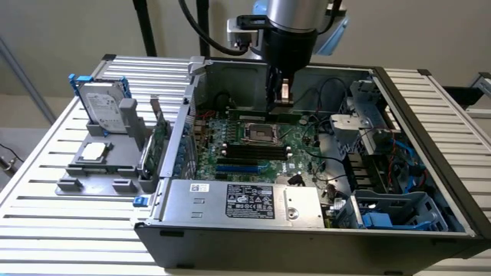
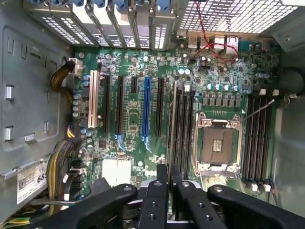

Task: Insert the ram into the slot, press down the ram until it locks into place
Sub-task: 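Insert the ram into the slot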

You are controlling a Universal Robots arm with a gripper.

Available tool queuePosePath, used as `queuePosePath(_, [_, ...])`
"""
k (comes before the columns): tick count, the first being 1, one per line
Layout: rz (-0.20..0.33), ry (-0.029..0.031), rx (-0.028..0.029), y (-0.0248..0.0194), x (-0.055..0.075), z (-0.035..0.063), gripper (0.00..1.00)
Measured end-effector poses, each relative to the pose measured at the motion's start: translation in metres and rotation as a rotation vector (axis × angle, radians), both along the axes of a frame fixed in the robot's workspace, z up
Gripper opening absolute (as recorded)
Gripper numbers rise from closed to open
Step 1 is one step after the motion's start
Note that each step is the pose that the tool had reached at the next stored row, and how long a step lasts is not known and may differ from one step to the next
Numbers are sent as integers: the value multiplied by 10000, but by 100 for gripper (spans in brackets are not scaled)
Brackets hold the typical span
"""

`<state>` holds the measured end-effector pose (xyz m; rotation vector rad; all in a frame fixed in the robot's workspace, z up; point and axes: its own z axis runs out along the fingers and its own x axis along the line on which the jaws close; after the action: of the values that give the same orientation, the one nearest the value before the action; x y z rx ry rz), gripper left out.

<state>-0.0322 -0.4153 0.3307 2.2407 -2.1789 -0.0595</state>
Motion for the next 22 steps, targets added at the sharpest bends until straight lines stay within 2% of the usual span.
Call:
queuePosePath(4, [16,-8,-1,-3,-53,-73,14])
queuePosePath(9, [52,-111,-1,-2,-62,-165,14])
queuePosePath(22, [62,-120,-1,14,-29,-401,14])
